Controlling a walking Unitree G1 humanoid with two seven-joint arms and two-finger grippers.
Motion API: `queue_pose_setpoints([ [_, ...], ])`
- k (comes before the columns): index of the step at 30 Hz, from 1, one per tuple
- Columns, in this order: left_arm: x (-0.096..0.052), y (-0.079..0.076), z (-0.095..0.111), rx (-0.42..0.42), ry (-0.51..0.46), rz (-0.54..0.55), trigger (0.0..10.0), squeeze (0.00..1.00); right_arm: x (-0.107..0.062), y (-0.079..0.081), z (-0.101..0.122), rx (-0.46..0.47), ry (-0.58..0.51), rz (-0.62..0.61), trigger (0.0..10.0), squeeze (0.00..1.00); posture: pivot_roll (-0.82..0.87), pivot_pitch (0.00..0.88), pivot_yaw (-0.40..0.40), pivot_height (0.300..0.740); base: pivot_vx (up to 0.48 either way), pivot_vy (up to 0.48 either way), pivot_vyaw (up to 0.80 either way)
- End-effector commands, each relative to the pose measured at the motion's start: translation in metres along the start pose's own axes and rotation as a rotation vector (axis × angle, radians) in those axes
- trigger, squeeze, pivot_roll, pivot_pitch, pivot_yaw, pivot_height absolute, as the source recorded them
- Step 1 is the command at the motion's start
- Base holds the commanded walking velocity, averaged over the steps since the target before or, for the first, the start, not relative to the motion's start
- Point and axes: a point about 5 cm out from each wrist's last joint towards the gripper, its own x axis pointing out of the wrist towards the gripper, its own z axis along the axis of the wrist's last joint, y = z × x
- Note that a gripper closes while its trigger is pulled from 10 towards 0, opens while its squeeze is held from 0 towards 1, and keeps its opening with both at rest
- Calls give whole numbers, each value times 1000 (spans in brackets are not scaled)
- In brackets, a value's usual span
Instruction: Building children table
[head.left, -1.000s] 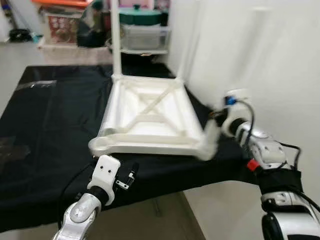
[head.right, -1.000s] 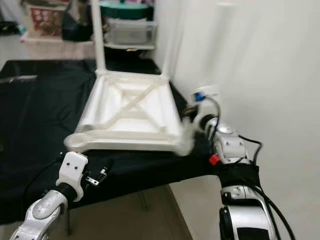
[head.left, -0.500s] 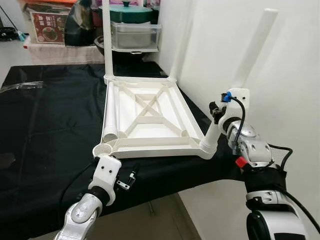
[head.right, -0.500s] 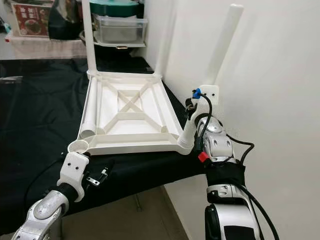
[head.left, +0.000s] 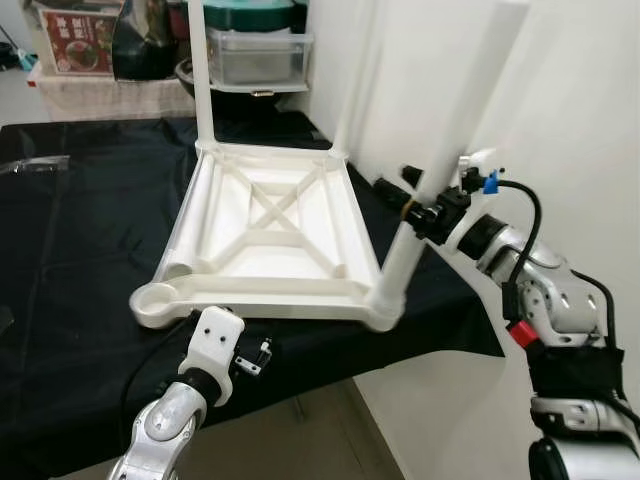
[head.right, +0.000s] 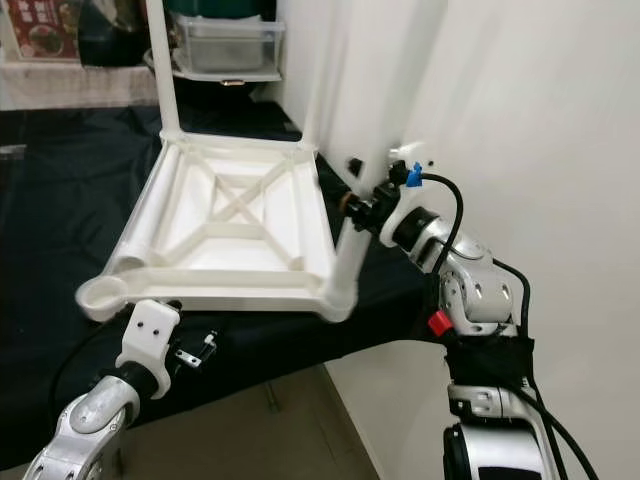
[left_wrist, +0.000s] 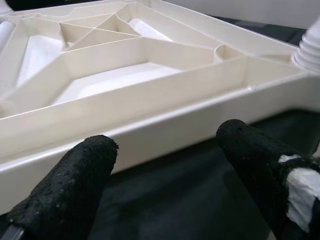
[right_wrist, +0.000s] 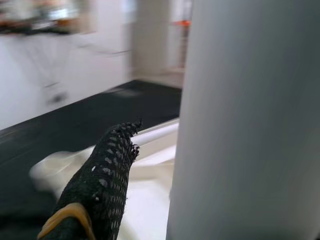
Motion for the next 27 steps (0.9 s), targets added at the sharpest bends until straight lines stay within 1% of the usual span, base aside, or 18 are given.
queue_pose_setpoints([
  [1,1,-3,-2,5,6,-9,10000,0,8,11,-12,-36,56,64,10000,0,29,0,-140,740,0,0,0],
  [4,1,-5,-1,4,5,-13,10000,0,11,8,-24,-71,106,35,10000,0,35,0,-143,740,0,0,0],
  [7,0,-3,-1,5,7,-7,10000,0,10,8,-27,-67,119,43,10000,0,39,0,-144,740,0,0,0],
  [8,-1,-1,-2,7,9,-2,10000,0,8,9,-28,-58,125,53,6549,0,41,0,-145,740,0,0,0],
  [9,-1,-1,-2,7,9,-2,10000,0,8,9,-28,-58,125,53,6549,0,41,0,-145,740,0,0,0],
  [10,-1,2,-2,9,11,4,10000,0,6,9,-32,-43,149,55,0,0,40,0,-144,740,0,0,0],
  [11,-1,2,-2,10,11,4,10000,0,3,2,-40,-33,204,-10,0,0,38,0,-142,740,0,0,0],
  [12,-1,2,-2,10,11,4,10000,0,3,2,-40,-33,204,-10,0,0,38,0,-142,740,0,0,0],
  [13,-1,2,-2,11,11,5,10000,0,1,-4,-46,-28,244,-59,0,0,38,0,-142,740,0,0,0],
  [15,-1,2,-2,11,11,5,10000,0,1,-4,-46,-28,244,-59,0,0,38,0,-142,740,0,0,0],
  [17,-1,0,-1,10,9,0,10000,0,-6,-23,-59,-15,342,-259,0,0,33,0,-136,740,0,0,0],
  [18,-1,0,-1,10,9,0,10000,0,-6,-23,-59,-15,342,-259,0,0,33,0,-136,740,0,0,0],
  [19,0,-1,-1,9,8,-5,10000,0,-11,-34,-65,-8,376,-397,0,0,33,0,-135,740,0,0,0],
  [20,0,-2,-1,8,9,-10,10000,0,-23,-57,-74,16,423,-717,0,0,29,0,-133,740,0,0,0],
  [21,0,-2,-1,8,9,-10,10000,0,-23,-57,-74,16,423,-717,0,0,29,0,-133,740,0,0,0],
  [23,0,-2,-1,8,9,-11,10000,0,-29,-65,-77,32,431,-885,0,0,27,0,-132,740,0,0,0],
  [25,0,-2,-1,8,9,-12,10000,0,-31,-68,-77,31,424,-937,0,0,27,0,-132,740,0,0,0],
  [27,1,-4,-1,5,8,-15,10000,0,-22,-64,-74,51,378,-1040,0,0,26,0,-131,740,0,0,0],
])
